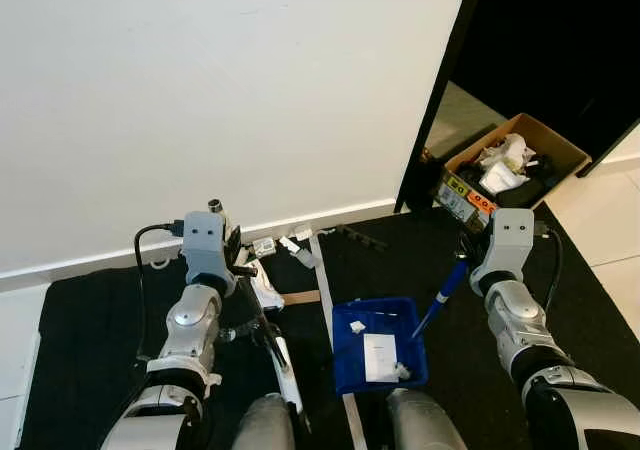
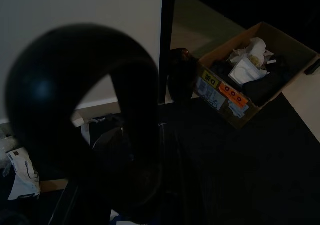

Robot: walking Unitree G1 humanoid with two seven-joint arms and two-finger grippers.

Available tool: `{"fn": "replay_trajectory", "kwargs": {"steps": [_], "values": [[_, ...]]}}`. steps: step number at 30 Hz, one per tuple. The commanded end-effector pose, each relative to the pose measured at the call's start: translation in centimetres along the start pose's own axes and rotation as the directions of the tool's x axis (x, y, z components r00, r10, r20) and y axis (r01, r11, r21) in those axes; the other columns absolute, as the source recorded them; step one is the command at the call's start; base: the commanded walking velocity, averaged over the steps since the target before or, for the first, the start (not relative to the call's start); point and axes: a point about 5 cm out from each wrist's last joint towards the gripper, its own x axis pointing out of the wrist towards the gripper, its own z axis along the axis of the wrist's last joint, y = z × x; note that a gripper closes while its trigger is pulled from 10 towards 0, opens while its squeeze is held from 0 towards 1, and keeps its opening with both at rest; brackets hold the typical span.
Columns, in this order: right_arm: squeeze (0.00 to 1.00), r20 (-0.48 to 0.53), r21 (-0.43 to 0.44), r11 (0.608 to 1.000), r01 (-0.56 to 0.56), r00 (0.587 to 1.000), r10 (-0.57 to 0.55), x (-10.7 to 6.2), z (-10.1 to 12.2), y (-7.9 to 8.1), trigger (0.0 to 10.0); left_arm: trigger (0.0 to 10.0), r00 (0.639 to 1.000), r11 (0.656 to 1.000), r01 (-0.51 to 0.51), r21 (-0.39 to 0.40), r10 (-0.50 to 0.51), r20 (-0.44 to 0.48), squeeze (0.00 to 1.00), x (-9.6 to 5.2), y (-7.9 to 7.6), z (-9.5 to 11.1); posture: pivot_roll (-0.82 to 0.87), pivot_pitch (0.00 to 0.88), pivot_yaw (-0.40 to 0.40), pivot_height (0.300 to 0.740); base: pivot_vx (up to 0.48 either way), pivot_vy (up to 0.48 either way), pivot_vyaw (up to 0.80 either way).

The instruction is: Sweep floor

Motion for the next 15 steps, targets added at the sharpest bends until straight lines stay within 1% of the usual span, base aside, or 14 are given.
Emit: {"fn": "replay_trajectory", "kwargs": {"steps": [1,7,15], "values": [[0.0,-0.009,0.034,0.999,0.021,1.0,-0.021,-0.01,-0.13,-0.12,10.0,10.0,1.0,1.0,0.014,-0.011,-0.014,-0.027,0.0,-0.31,-0.27,-0.62,0.06,0.024,-0.002,0.74,0.0,0.0,0.0],[0.0,-0.01,0.034,0.999,0.018,1.0,-0.018,-0.05,-0.22,0.0,10.0,10.0,0.999,1.0,0.005,0.001,-0.005,-0.036,0.0,-0.48,-0.18,-0.86,0.06,0.027,-0.003,0.74,0.0,0.0,0.0],[0.0,-0.008,0.033,0.999,0.019,1.0,-0.019,0.1,0.0,-0.04,10.0,10.0,1.0,1.0,0.011,0.003,-0.011,-0.023,0.0,-0.48,-0.21,-0.72,0.07,0.025,-0.003,0.74,0.0,0.0,0.0]]}}
